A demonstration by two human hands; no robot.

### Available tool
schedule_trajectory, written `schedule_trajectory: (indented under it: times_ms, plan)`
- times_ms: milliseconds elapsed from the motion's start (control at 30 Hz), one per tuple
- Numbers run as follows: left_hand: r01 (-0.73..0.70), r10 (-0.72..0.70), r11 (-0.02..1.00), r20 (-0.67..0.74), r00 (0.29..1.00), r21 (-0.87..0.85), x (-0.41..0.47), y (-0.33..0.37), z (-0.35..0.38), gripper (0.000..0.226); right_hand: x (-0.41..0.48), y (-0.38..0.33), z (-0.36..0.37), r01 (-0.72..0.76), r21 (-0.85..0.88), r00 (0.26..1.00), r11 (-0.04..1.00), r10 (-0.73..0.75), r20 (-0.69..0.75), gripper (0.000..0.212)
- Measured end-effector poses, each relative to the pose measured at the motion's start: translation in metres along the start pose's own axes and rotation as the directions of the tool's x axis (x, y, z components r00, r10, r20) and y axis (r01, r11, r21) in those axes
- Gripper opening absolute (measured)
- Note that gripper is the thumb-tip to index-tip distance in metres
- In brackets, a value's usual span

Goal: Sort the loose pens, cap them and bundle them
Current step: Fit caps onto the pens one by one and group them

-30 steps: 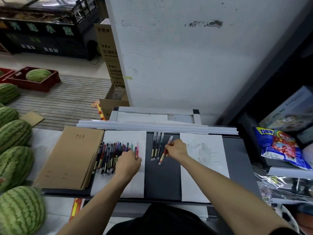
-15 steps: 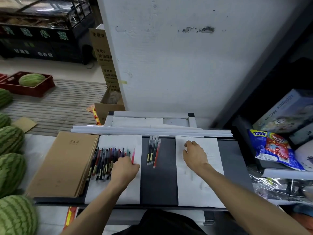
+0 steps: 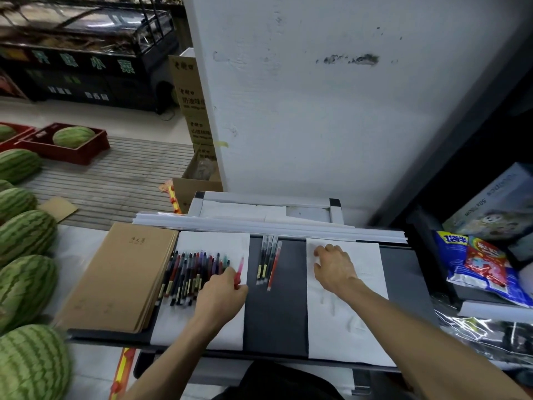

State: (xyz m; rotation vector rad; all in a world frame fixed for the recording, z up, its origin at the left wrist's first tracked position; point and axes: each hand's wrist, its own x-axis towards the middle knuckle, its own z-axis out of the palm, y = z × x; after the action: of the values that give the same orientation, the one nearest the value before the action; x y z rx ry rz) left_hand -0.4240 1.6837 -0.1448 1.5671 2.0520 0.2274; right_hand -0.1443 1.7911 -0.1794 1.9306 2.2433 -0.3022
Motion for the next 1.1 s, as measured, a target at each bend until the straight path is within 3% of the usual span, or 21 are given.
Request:
schedule_trajectory:
  times_ms: [100, 300, 400, 533, 600, 667, 733, 800, 900, 1100]
  plan:
    - [-0.016, 0.016, 1.0, -0.013, 1.0, 0.003, -0.004, 0.004, -0.002, 0.015, 0.001, -0.003, -0.001, -0.051, 0.098, 0.999, 0.994, 0.051, 0.004, 0.036]
    - [-0.087, 0.087, 0.996, -0.027, 0.996, -0.008, -0.009, 0.014, -0.007, 0.019, -0.006, -0.003, 0.004, -0.099, 0.097, 0.995, 0.99, 0.099, 0.005, 0.04]
    - [-0.109, 0.111, 0.99, 0.011, 0.994, -0.09, -0.011, 0.02, -0.012, 0.017, -0.009, -0.006, 0.002, -0.147, 0.247, 0.989, 0.958, 0.149, 0.008, 0.035]
    - [-0.152, 0.18, 0.948, 0.075, 0.981, -0.28, -0.018, 0.027, -0.025, 0.023, -0.027, -0.015, -0.022, -0.113, 0.724, 0.987, 0.68, 0.158, 0.006, 0.009]
    - [-0.198, 0.226, 0.92, 0.044, 0.973, -0.338, -0.023, 0.032, -0.034, 0.03, -0.044, -0.019, -0.043, -0.067, 0.831, 0.996, 0.552, 0.091, 0.02, 0.015]
    - [-0.258, 0.277, 0.898, 0.002, 0.961, -0.357, -0.028, 0.037, -0.043, 0.038, -0.061, -0.025, -0.064, -0.045, 0.934, 0.997, 0.355, -0.039, 0.063, 0.02]
    - [-0.331, 0.344, 0.876, -0.028, 0.939, -0.351, -0.031, 0.04, -0.049, 0.032, -0.078, -0.028, -0.082, -0.011, 0.975, 0.99, 0.22, -0.132, 0.041, 0.018]
    - [-0.396, 0.401, 0.861, -0.051, 0.915, -0.321, -0.034, 0.043, -0.054, 0.026, -0.088, -0.028, -0.097, 0.047, 0.977, 0.987, 0.207, -0.157, -0.014, 0.009]
    - [-0.458, 0.456, 0.842, -0.075, 0.887, -0.285, -0.035, 0.047, -0.061, 0.027, -0.096, -0.025, -0.111, 0.092, 0.979, 0.98, 0.181, -0.191, -0.056, 0.012]
    - [-0.476, 0.462, 0.843, -0.116, 0.879, -0.251, -0.039, 0.052, -0.067, 0.026, -0.102, -0.025, -0.121, 0.098, 0.986, 0.984, 0.135, -0.159, -0.076, 0.003]
